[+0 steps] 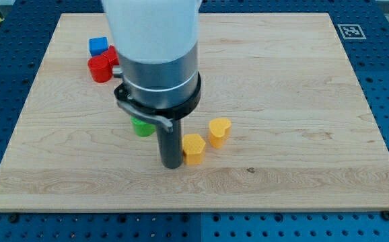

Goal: Point your arm at the group of block

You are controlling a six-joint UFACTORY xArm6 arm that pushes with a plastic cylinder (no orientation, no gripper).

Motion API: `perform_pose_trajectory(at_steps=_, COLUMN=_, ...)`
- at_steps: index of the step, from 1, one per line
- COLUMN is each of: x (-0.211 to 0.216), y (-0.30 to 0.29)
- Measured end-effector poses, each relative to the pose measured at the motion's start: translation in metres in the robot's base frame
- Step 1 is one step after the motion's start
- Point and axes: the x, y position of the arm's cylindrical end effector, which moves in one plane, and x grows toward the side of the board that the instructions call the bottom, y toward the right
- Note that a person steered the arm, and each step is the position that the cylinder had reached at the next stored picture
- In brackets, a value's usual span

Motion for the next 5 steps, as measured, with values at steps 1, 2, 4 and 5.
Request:
perform_pose_trajectory(at_steps=1, x=-0.01, y=0.022)
perform_pose_trajectory(at_steps=2, x=-0.014, y=0.054)
perform_pose_trajectory(at_steps=4, x=-0.04, y=0.04)
perform_pose_trajectory(at_steps=5, x=-0.1, y=0.012)
